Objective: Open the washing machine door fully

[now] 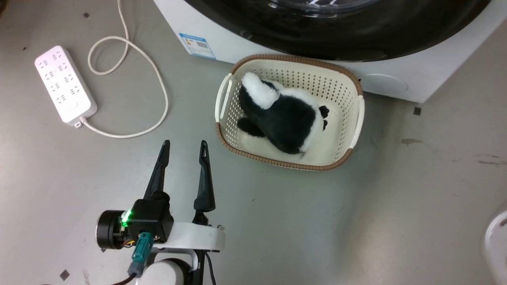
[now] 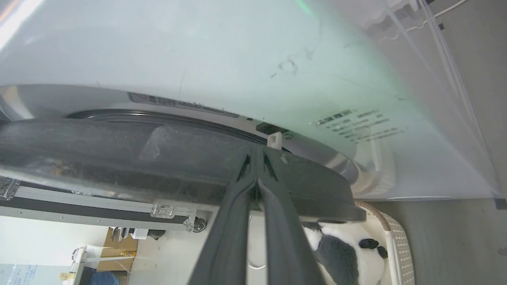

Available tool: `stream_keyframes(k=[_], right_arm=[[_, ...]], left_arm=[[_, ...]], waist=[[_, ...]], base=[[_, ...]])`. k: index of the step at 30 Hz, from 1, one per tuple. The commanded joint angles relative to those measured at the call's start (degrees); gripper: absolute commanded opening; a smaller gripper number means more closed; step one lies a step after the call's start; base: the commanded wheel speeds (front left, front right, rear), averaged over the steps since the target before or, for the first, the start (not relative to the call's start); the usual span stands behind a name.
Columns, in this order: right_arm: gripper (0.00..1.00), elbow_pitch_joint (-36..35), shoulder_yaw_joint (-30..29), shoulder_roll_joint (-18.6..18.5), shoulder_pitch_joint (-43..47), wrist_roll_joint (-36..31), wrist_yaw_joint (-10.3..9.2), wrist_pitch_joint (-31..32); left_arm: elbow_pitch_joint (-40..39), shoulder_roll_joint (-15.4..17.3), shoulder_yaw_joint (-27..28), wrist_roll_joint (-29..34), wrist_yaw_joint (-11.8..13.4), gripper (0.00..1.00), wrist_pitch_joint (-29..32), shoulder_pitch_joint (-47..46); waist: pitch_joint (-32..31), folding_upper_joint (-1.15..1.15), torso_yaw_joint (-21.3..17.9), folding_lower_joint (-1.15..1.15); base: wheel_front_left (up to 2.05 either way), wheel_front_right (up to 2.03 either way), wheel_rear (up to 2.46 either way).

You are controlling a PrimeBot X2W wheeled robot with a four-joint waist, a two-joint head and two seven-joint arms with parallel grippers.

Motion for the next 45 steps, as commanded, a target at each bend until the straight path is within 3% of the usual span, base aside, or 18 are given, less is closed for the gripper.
stream_keyframes(k=[1, 15, 20, 25, 30, 35, 45], right_arm=[[0.00, 0.6, -0.9, 0.2, -2.3, 0.5, 0.05, 0.8], [0.00, 1.6, -11.7, 1.7, -10.4, 0.2, 0.05, 18.1], [0.00, -0.2, -12.5, 1.8, -7.8, 0.5, 0.05, 23.7], [0.00, -0.7, -11.7, 1.8, -2.6, 6.0, 0.06, 27.7], [0.00, 0.3, -8.4, 1.8, 5.1, 13.5, 0.06, 26.8], [0.00, 2.4, -1.5, 1.8, 12.5, 21.2, 0.06, 25.5], [0.00, 1.7, 22.5, 1.8, 28.4, 41.6, 0.06, 21.8]], left_arm=[[-0.3, 0.0, -0.5, -0.3, 0.5, 1.00, -0.7, -1.3], [-1.1, 0.0, -3.2, -1.1, 2.6, 1.00, -2.6, -3.5], [-0.9, 0.0, -3.6, -1.3, 3.2, 1.00, -3.2, -3.5], [-0.6, 0.0, -3.7, -1.2, 3.1, 1.00, -3.8, -3.1], [0.9, 0.0, -2.4, -1.3, 2.4, 1.00, -3.8, -1.1], [2.1, 0.0, -1.4, -1.7, 0.9, 1.00, -3.8, 1.1], [5.0, 0.0, -0.6, -2.5, -1.6, 1.00, -3.8, 5.8]], waist=[[0.4, 0.00, 0.3, -0.01], [2.9, 0.00, 2.6, -0.01], [1.9, 0.00, 3.3, -0.01], [-0.4, 0.00, 3.3, -0.01], [-4.8, 0.00, 2.4, -0.01], [-8.6, 0.00, 1.6, -0.01], [-14.1, 0.00, 0.5, -0.01]], base=[[0.00, 0.00, 0.00], [0.00, 0.00, 0.00], [0.00, 0.00, 0.00], [0.00, 0.00, 0.00], [0.00, 0.00, 0.00], [0.00, 0.00, 0.00], [0.00, 0.00, 0.00]])
